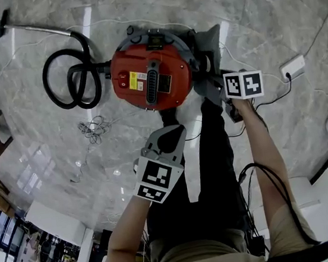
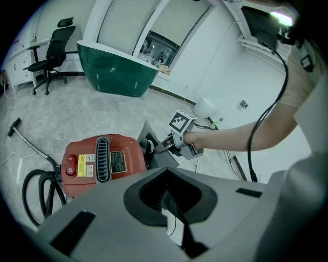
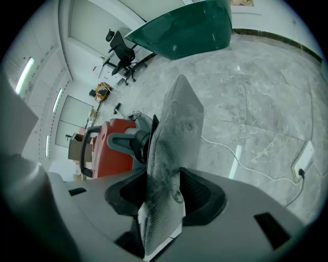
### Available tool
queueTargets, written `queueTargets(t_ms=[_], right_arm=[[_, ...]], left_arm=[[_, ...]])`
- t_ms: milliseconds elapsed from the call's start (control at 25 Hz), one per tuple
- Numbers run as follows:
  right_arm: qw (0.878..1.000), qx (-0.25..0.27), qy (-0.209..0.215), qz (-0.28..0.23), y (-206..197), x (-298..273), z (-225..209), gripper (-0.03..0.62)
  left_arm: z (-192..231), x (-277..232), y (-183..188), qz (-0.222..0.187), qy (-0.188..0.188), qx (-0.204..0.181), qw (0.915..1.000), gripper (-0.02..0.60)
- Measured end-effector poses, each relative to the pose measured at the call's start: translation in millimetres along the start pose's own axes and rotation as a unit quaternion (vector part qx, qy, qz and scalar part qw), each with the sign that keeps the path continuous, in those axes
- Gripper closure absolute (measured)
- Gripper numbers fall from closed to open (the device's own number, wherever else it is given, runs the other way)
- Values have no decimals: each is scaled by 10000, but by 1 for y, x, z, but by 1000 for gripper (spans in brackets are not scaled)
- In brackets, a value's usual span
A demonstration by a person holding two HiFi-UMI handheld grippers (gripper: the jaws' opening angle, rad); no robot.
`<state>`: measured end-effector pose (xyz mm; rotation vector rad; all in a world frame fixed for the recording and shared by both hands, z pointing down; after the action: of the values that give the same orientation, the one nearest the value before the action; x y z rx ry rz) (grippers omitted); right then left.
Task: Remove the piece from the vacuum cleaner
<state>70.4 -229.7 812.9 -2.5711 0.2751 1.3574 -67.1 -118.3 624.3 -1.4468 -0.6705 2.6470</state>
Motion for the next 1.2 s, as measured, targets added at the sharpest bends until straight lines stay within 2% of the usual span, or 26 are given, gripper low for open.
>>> queueTargets(t_ms=[280,560,640,880,1000,1080,1120,1160,1200], right_arm=[[9999,26,86,-59,-2,-1,-2,430],[9989,120,189,-415,-4,-2,-4,428],[9985,263,24,-482,-4,-1,-4,428],[9883,749,-1153,-662,-8,0,5,456],[9773,1358,-1514,-591,-9,-1,8,459],[9699,1712,-1635,-569,-10,-1,8,459],[9705,1703,-1603,-592,-11,-1,8,459],[9760,1483,-1454,-654,-13,0,6,478],[9844,1050,-1186,-762,-15,0,4,510]], left_arm=[[0,-1,-4,35,-9,33,10000,583],[4,-1,-4,0,56,39,10000,583],[6,0,-3,-30,84,59,9999,583],[3,-1,-5,-27,53,32,10000,583],[2,-2,-6,-20,38,44,10000,583],[2,-3,-7,-12,38,46,10000,583],[2,-3,-7,-13,39,49,10000,583],[2,-3,-7,-17,38,52,10000,583],[2,-3,-7,-24,36,52,10000,583]])
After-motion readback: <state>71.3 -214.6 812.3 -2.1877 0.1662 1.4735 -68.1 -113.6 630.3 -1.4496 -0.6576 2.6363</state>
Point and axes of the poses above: the fingertips, and each gripper's own axes: x backward along the fingers, z to its left, y out of its top, the point moved 4 cm from there along x, backward along the fingers, and after that the axes turned 4 degrees about x, right-handed, at the moved point
